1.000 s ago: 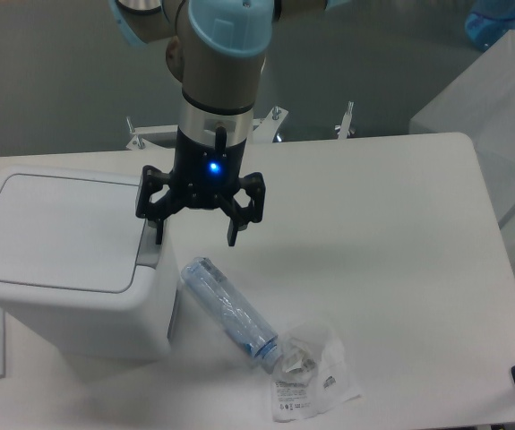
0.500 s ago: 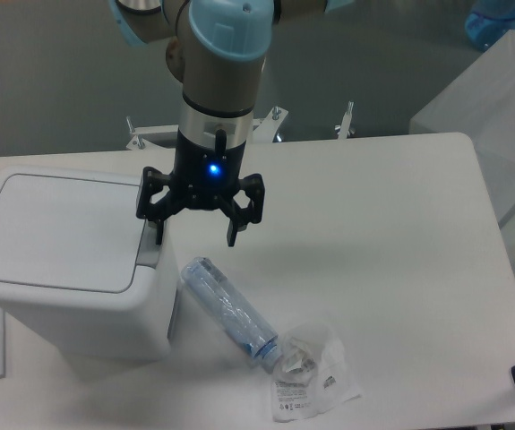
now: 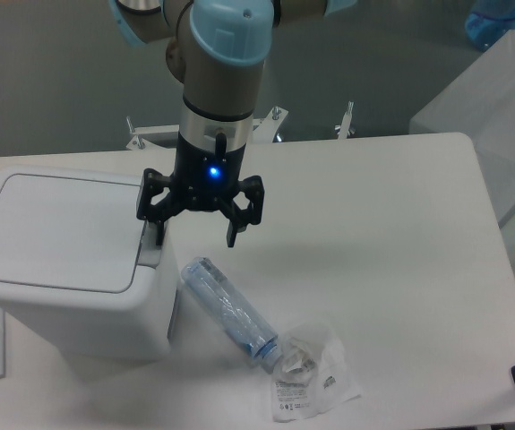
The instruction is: Open the trash can
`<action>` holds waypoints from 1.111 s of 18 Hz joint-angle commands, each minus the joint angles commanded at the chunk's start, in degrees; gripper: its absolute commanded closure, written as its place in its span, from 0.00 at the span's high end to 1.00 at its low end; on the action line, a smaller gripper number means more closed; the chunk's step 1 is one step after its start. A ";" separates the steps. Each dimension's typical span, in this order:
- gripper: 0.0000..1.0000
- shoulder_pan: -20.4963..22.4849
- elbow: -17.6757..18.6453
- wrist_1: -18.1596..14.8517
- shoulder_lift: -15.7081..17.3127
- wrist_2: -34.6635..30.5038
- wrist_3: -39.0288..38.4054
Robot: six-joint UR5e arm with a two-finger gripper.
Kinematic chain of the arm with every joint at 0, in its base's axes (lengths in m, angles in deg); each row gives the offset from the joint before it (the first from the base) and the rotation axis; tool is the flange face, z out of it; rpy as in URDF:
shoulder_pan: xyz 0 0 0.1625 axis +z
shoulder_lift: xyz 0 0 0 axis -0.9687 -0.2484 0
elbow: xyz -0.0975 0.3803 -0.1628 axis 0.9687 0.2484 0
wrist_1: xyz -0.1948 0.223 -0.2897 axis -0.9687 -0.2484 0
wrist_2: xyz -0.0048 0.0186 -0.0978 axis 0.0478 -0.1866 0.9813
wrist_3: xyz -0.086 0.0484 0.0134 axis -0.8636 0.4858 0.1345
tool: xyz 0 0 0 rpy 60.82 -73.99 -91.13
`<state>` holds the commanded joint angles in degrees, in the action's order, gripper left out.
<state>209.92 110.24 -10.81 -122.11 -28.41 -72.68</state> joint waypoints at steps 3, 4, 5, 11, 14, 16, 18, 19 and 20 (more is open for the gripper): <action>1.00 0.00 -0.09 -0.09 0.09 0.00 -0.17; 1.00 0.00 -0.70 -0.17 0.00 0.09 -0.52; 1.00 0.00 -1.92 -0.26 0.00 0.17 -0.61; 1.00 0.96 -8.69 -0.26 -0.26 -1.92 4.29; 1.00 2.20 -9.41 -0.88 -0.61 -11.75 10.18; 1.00 2.37 -8.27 -0.97 -0.27 -14.40 16.05; 1.00 2.46 -5.99 -0.62 0.35 -17.12 21.51; 1.00 2.55 -5.80 -0.70 0.26 -18.88 23.45; 1.00 2.72 -5.71 -0.70 0.26 -20.20 24.69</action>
<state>212.64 104.53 -11.51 -121.85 -48.61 -48.00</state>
